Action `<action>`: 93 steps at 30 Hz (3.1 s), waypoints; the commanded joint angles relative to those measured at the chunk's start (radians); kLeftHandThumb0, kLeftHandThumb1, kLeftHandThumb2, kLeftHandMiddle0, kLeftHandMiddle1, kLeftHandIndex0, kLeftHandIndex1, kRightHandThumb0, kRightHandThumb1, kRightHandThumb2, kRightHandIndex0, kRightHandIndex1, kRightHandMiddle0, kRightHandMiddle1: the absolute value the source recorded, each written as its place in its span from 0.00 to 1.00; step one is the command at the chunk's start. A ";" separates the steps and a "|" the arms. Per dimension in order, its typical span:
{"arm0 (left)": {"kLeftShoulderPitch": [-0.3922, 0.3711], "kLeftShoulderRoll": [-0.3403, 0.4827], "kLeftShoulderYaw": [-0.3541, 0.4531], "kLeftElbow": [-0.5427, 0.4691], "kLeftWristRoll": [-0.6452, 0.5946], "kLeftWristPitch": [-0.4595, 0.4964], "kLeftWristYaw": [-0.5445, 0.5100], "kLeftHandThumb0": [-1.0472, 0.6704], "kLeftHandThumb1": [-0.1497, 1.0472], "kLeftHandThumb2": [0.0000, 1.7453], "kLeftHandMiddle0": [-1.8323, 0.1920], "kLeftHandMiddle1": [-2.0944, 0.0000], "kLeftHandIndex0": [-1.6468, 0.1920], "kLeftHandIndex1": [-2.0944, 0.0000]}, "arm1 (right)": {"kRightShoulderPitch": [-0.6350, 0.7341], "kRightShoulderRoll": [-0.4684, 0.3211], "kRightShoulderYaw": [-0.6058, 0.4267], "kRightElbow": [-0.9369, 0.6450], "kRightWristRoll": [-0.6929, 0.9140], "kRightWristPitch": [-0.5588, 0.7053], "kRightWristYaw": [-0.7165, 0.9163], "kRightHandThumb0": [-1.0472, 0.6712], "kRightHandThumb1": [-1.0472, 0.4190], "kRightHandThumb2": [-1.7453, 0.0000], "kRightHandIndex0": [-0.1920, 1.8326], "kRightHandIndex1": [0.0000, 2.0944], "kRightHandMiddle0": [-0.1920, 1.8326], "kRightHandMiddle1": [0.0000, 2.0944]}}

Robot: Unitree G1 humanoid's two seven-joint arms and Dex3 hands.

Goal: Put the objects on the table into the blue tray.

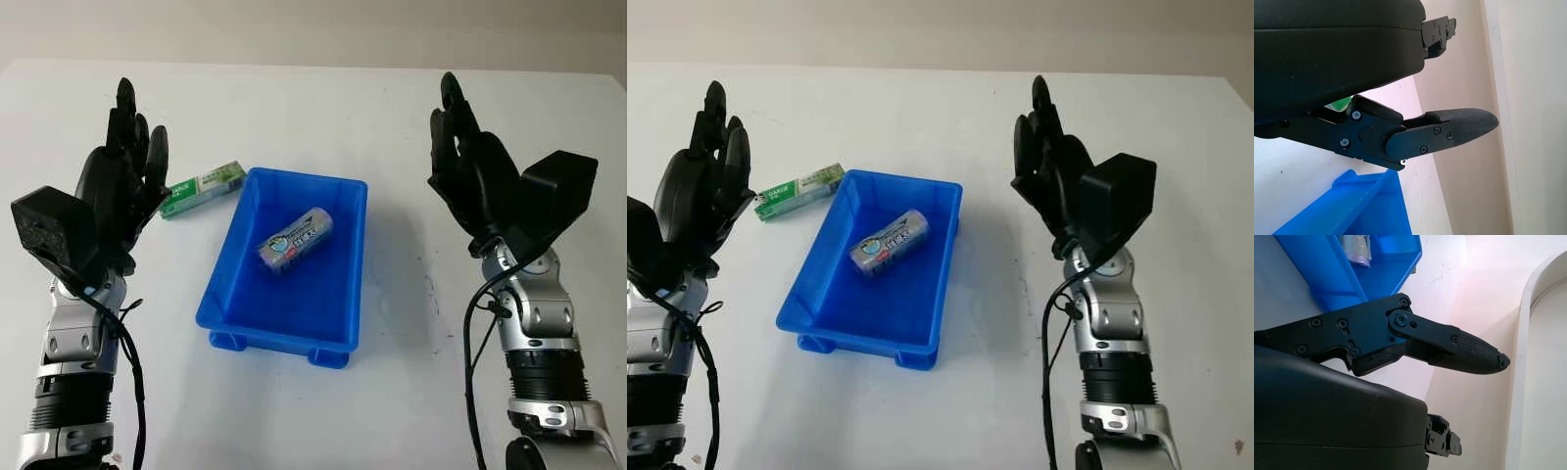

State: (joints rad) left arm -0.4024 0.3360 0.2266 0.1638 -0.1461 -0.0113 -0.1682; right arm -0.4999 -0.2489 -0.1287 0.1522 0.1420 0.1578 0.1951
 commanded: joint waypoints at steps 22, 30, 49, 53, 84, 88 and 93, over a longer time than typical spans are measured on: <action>-0.310 0.290 -0.145 0.204 0.348 0.069 -0.026 0.20 1.00 0.32 1.00 0.99 1.00 0.99 | -0.011 -0.010 -0.025 -0.016 0.013 -0.009 0.000 0.17 0.00 0.55 0.00 0.00 0.00 0.00; -0.482 0.329 -0.313 0.403 0.546 0.129 -0.058 0.20 1.00 0.10 0.94 0.97 0.97 0.98 | -0.016 -0.012 -0.030 -0.008 0.020 -0.013 0.010 0.17 0.00 0.55 0.00 0.00 0.00 0.00; -0.742 0.211 -0.586 0.928 0.743 0.021 -0.113 0.14 0.97 0.03 0.76 0.93 0.92 0.97 | -0.018 -0.018 -0.047 -0.003 0.031 -0.018 0.028 0.17 0.00 0.55 0.00 0.00 0.00 0.00; -0.717 0.209 -0.590 0.894 0.746 0.032 -0.104 0.14 0.95 0.03 0.85 0.58 0.84 0.97 | -0.014 -0.018 -0.047 -0.012 0.030 -0.011 0.027 0.17 0.00 0.56 0.00 0.00 0.00 0.00; -0.474 0.231 -0.730 0.595 1.029 0.123 0.130 0.37 0.86 0.03 0.77 0.00 0.84 0.41 | -0.023 -0.018 -0.051 -0.006 0.043 -0.011 0.032 0.17 0.00 0.56 0.00 0.00 0.00 0.00; -0.479 0.232 -0.763 0.627 1.073 0.120 0.161 0.39 0.96 0.04 0.77 0.00 0.76 0.56 | -0.023 -0.014 -0.054 -0.006 0.049 -0.011 0.030 0.18 0.00 0.56 0.00 0.00 0.00 0.00; -0.481 0.236 -0.771 0.659 1.081 0.089 0.198 0.39 1.00 0.06 0.68 0.00 0.79 0.43 | -0.026 -0.014 -0.053 0.002 0.054 -0.013 0.031 0.17 0.00 0.57 0.00 0.00 0.00 0.00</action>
State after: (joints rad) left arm -0.9152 0.5663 -0.5312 0.7956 0.9302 0.0852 0.0230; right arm -0.5122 -0.2569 -0.1756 0.1556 0.1905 0.1543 0.2245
